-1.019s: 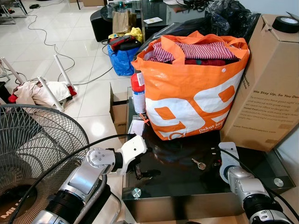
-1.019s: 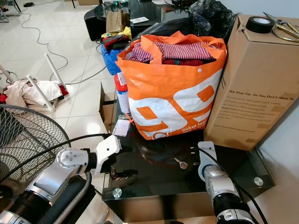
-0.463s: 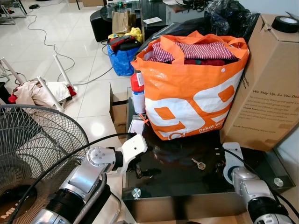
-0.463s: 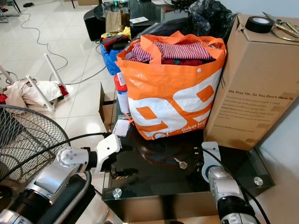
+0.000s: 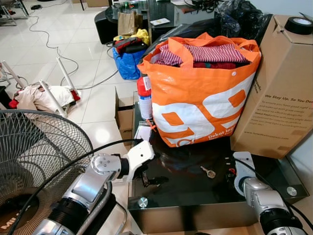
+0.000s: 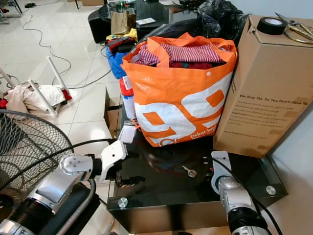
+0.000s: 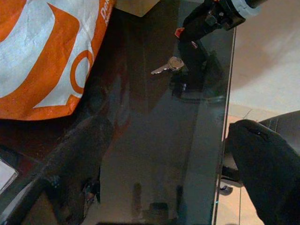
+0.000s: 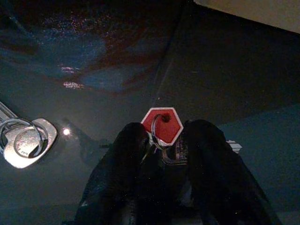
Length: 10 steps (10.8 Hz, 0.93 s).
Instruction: Hang keys on a hook
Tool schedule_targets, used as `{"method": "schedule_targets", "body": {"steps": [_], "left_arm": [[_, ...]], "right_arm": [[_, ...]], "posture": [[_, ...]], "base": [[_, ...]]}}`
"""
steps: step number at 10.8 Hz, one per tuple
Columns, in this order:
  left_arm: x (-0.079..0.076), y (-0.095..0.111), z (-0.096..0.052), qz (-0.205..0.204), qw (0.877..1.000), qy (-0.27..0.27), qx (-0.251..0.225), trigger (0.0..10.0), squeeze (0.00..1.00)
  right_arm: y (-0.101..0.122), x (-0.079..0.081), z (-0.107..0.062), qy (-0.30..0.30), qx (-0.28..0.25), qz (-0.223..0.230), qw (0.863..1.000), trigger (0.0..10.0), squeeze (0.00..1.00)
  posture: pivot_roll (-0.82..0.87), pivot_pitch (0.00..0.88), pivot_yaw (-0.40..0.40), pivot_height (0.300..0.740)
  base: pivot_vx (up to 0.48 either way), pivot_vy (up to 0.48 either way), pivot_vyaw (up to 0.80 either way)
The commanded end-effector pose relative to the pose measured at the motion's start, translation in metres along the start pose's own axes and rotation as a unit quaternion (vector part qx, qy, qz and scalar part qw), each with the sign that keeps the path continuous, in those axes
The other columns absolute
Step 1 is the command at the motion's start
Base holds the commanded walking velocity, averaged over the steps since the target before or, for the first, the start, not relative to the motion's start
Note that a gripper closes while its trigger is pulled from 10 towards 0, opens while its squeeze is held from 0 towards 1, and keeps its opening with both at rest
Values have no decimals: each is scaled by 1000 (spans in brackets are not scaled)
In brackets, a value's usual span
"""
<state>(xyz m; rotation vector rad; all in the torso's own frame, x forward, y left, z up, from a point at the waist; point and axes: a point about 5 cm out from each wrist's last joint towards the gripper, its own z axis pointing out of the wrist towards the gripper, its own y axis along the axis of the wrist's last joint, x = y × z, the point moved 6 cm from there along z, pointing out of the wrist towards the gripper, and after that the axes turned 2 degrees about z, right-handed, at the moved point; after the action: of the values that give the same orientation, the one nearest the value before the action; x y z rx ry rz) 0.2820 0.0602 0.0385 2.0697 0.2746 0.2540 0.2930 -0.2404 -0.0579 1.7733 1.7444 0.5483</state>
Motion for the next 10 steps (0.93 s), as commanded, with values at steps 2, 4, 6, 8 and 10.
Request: {"method": "schedule_targets", "body": {"steps": [2,4,6,8,10], "left_arm": [[1,0,0,12,1000,-4,9,10000,0],[1,0,-1,12,1000,-4,10,10000,0],[0,0,0,11,1000,-5,9,10000,0],[0,0,1,13,1000,-5,9,10000,0],[0,1,2,13,1000,-6,8,10000,0]], "right_arm": [[0,2,0,4,0,7,1000,745,0],[-2,3,1,6,3,9,1000,0,0],[-3,3,0,6,4,10,1000,0,0],[-4,2,0,6,4,10,1000,0,0],[-4,2,0,6,3,10,1000,0,0]], "posture": [[-155,0,73,740],[-152,0,72,740],[-154,0,74,740],[-157,0,76,740],[-158,0,74,740]], "base": [[0,0,0],[0,0,0],[0,0,0],[0,0,0],[0,0,0]]}}
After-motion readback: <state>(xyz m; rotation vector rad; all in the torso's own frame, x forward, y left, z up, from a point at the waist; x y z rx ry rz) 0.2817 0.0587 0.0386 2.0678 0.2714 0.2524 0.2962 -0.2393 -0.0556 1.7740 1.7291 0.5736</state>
